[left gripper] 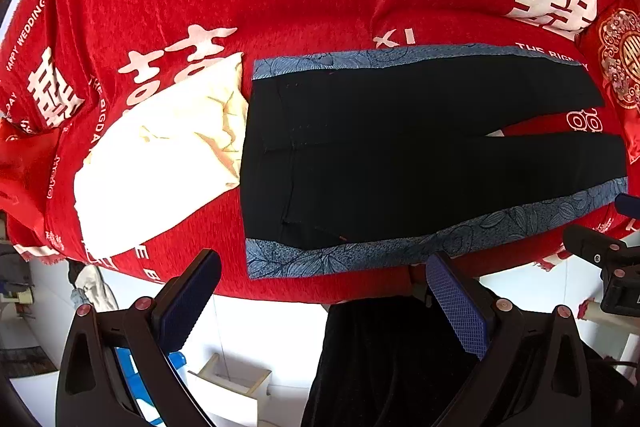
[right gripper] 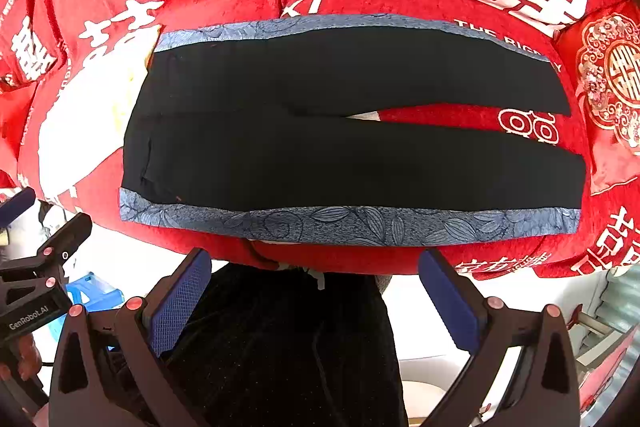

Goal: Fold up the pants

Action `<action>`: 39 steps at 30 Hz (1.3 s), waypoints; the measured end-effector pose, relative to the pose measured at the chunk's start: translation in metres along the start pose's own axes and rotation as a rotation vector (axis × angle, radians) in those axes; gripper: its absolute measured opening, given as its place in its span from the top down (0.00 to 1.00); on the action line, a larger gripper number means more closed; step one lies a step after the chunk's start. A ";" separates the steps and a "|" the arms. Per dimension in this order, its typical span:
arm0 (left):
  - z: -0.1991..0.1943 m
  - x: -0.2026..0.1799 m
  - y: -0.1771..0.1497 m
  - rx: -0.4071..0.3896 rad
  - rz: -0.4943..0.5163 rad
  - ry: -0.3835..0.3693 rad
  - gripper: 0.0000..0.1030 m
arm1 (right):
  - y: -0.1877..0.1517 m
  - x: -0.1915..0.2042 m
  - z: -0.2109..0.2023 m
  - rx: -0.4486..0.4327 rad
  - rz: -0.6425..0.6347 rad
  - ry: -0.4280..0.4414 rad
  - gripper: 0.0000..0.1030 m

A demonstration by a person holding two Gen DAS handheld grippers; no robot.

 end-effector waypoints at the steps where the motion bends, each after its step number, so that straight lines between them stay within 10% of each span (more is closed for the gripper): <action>1: -0.001 0.000 0.000 -0.001 0.000 0.001 0.00 | 0.000 0.000 0.000 -0.001 0.002 0.001 0.00; 39: -0.011 -0.021 0.008 -0.010 0.003 0.095 0.00 | 0.011 -0.018 -0.003 -0.036 -0.029 0.052 0.00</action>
Point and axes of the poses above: each gripper's, at about its wrist camera, not at the fingertips, and z roughly the way its jaws point, x to its left, y to its top, the point moved 7 cm from there along z, roughly the way its jaws point, and after that the axes turned 5 degrees about x, right-handed, at the moved point
